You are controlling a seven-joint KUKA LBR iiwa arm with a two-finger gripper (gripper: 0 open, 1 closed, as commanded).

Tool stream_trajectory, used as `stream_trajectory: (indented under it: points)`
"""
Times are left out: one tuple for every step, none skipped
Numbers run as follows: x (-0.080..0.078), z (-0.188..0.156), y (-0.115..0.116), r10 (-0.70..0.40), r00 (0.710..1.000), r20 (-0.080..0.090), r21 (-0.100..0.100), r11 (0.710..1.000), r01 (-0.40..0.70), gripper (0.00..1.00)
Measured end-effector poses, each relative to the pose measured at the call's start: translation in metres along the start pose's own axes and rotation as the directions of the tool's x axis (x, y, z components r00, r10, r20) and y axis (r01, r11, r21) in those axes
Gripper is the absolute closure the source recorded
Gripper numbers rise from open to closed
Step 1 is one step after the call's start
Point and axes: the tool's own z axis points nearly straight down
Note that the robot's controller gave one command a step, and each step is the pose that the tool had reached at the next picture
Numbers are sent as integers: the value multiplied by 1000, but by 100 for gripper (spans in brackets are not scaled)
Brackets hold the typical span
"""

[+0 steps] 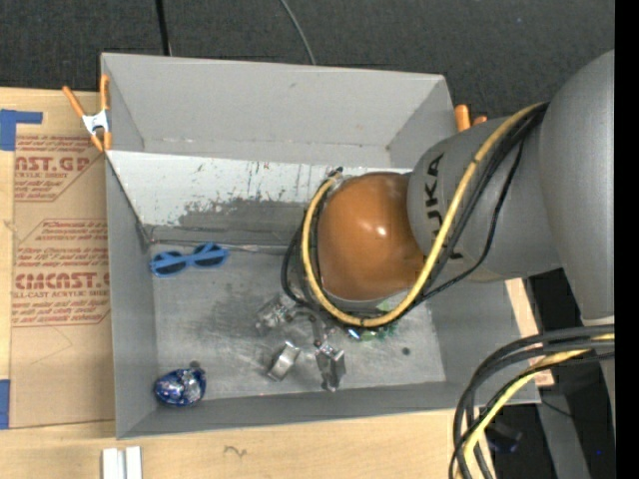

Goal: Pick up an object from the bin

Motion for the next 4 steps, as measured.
stream_trajectory:
  points:
    - [-10, -4, 4, -84, 996, -1, -1, 996, 84, 0]
    - [-19, 30, -9, -175, 985, 5, 0, 985, 175, 0]
    - [-22, 29, 7, -328, 945, 3, 2, 945, 328, 0]
    - [-24, 28, 8, -328, 945, 7, 2, 945, 328, 100]
